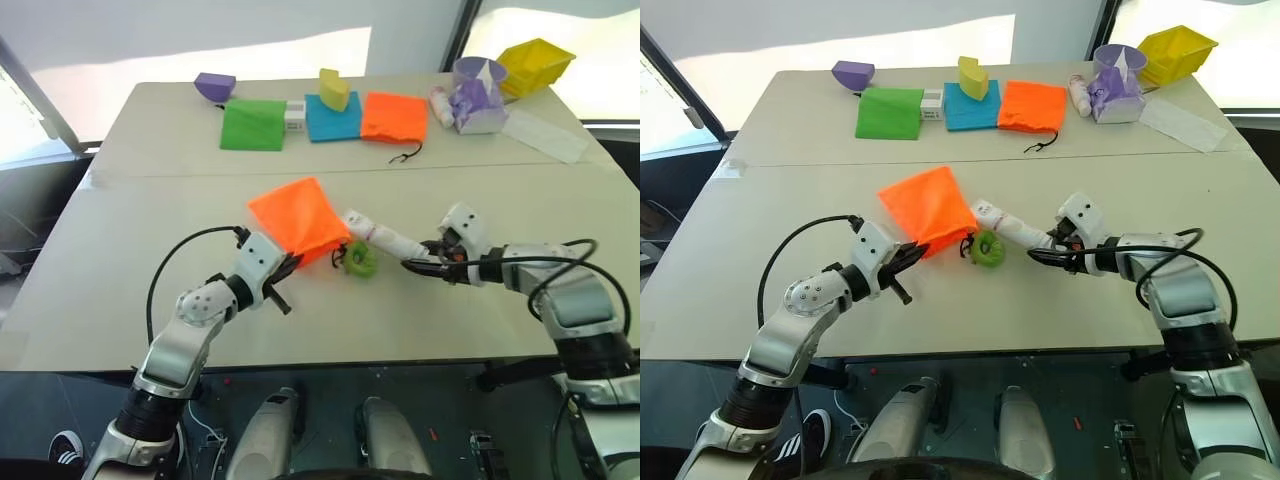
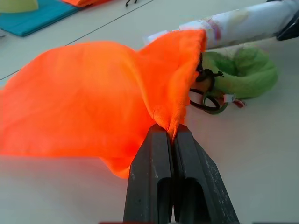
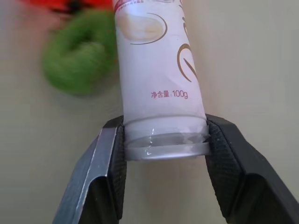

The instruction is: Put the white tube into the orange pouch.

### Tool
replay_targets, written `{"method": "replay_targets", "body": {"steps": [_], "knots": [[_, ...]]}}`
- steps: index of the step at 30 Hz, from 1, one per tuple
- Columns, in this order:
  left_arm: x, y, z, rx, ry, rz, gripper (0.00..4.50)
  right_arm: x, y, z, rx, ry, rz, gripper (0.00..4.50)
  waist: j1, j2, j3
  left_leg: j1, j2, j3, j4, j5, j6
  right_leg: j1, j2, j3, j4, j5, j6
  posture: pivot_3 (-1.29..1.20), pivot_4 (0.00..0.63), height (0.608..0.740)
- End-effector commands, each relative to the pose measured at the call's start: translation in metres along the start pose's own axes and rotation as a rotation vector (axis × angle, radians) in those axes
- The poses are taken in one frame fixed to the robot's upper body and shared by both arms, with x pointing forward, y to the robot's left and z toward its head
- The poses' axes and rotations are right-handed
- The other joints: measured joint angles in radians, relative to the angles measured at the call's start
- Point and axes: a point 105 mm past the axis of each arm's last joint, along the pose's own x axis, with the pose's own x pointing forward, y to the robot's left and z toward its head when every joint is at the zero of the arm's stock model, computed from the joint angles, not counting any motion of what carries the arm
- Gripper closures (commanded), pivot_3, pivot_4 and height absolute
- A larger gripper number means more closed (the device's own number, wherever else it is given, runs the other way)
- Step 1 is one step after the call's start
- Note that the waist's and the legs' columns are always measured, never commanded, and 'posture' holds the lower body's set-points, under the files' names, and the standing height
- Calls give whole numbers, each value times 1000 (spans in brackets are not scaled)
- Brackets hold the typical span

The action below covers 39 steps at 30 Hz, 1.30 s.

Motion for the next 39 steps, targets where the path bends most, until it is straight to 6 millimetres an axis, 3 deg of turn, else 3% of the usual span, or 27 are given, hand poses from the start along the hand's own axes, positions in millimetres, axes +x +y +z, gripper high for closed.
{"method": "replay_targets", "body": {"steps": [1, 3, 5, 9, 12, 15, 24, 33, 39], "knots": [[-2, 2, 13, 17, -47, 9, 4500, -27, 49, 27, -26, -80, 222, 2685, 4, 0, 0, 0, 0, 0, 0, 0, 1, 0, 0, 0, 0, 0, 0, 0, 150, 740], [-1, 2, 14, 11, -52, 13, 4500, -29, 78, 14, -8, -11, 329, 2685, 9, 0, 0, 0, 1, -1, 0, -1, 2, 2, 0, -1, -5, -1, 0, 0, 150, 740], [-1, 3, 16, 16, -55, 15, 4500, -23, 90, 9, -16, -6, 339, 2685, 12, 0, 0, 0, 1, -1, -1, -2, 3, 2, 0, -1, -9, -1, 0, 0, 150, 740], [-1, 4, 17, 24, -51, 13, 4500, -1, 73, -6, -64, 28, 168, 2685, 11, 0, 0, 0, 1, 2, -1, -3, 5, 2, -6, -4, -14, 2, 2, 0, 150, 740], [-3, 5, 17, 27, -52, 16, 4500, -5, 27, 3, -65, -17, -31, 2685, 15, 0, 0, 0, 0, 2, 0, -3, 5, 1, -8, -8, -15, 4, 3, 0, 150, 740], [-4, 5, 16, 28, -48, 15, 4500, -9, 8, 8, -91, -27, -101, 2685, 23, 0, 0, 0, 0, 2, 0, -3, 5, 1, -8, -8, -16, 6, 3, 0, 150, 740], [-14, 4, 22, 32, -70, -33, 4500, -17, -5, 4, -144, 8, -125, 2685, 22, 0, 0, 0, 0, 1, 0, -3, 5, 2, -7, -9, -16, 6, 4, 0, 150, 740], [-21, 6, 25, 34, -80, -79, 4500, -45, 8, -8, -168, 126, 31, 2685, 21, 0, 0, 0, 0, 1, 1, -4, 5, 2, -8, -9, -16, 6, 4, 0, 150, 740], [-23, 4, 25, 56, -72, -117, 4500, -59, 5, 4, -151, 97, 31, 2685, 19, 0, 0, 0, 1, 1, 0, -4, 5, 2, -8, -9, -16, 5, 3, 0, 150, 740]]}}
